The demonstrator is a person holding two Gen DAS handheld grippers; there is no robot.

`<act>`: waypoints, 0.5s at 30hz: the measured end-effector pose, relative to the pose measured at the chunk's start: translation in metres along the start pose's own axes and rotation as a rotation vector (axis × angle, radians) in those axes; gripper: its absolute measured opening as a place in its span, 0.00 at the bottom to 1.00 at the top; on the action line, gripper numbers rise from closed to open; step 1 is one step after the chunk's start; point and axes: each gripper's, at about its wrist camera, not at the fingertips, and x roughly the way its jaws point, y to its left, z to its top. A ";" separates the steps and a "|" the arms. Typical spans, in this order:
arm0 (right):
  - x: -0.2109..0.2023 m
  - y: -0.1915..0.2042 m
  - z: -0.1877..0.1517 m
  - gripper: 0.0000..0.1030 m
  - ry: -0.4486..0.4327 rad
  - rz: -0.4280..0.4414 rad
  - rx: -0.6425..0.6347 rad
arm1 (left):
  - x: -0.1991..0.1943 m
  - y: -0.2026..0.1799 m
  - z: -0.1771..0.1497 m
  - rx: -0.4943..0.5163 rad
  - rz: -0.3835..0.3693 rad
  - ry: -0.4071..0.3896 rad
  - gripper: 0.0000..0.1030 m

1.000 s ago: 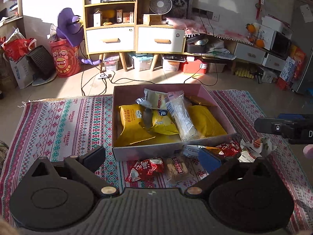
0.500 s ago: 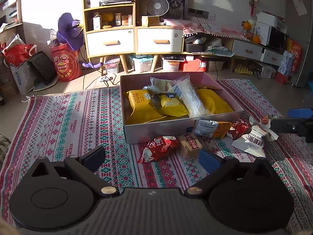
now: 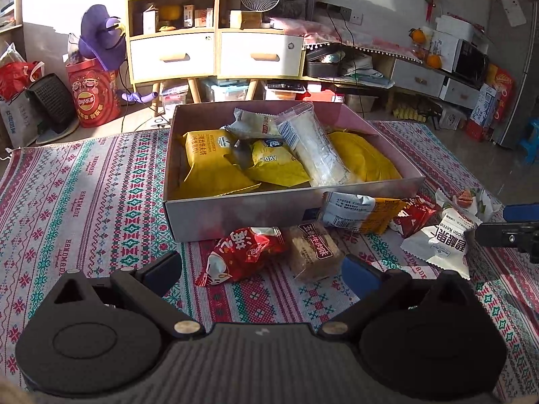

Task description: Organize snacks

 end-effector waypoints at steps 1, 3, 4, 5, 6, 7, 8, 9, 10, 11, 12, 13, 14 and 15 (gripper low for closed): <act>0.000 -0.002 0.002 0.89 -0.001 0.001 0.012 | 0.003 0.001 0.001 0.003 -0.004 0.008 1.00; 0.001 -0.009 0.006 0.83 0.001 0.013 0.054 | 0.007 0.003 0.004 0.008 -0.010 0.021 0.98; 0.002 -0.011 0.008 0.81 0.008 0.024 0.073 | 0.008 0.004 0.005 0.010 -0.017 0.019 0.98; 0.004 -0.013 0.009 0.76 0.017 0.035 0.090 | 0.008 0.005 0.006 0.012 -0.023 0.017 0.97; 0.005 -0.013 0.010 0.72 0.025 0.046 0.102 | 0.008 0.007 0.007 0.014 -0.032 0.016 0.95; 0.008 -0.013 0.012 0.70 0.039 0.064 0.113 | 0.008 0.009 0.008 0.016 -0.041 0.016 0.94; 0.010 -0.013 0.013 0.65 0.053 0.079 0.118 | 0.008 0.012 0.009 0.017 -0.047 0.018 0.91; 0.013 -0.011 0.014 0.62 0.069 0.092 0.121 | 0.009 0.014 0.010 0.016 -0.051 0.020 0.87; 0.018 -0.009 0.015 0.62 0.096 0.109 0.123 | 0.011 0.016 0.012 0.014 -0.058 0.028 0.85; 0.022 -0.007 0.015 0.60 0.120 0.121 0.127 | 0.013 0.018 0.012 0.012 -0.068 0.040 0.80; 0.026 -0.005 0.015 0.57 0.145 0.131 0.134 | 0.015 0.019 0.013 0.012 -0.076 0.049 0.77; 0.029 -0.003 0.015 0.57 0.162 0.137 0.141 | 0.016 0.021 0.013 0.008 -0.094 0.053 0.76; 0.032 -0.001 0.014 0.59 0.170 0.133 0.143 | 0.017 0.022 0.013 0.004 -0.107 0.055 0.73; 0.034 0.000 0.014 0.58 0.175 0.129 0.141 | 0.017 0.023 0.014 -0.001 -0.121 0.060 0.69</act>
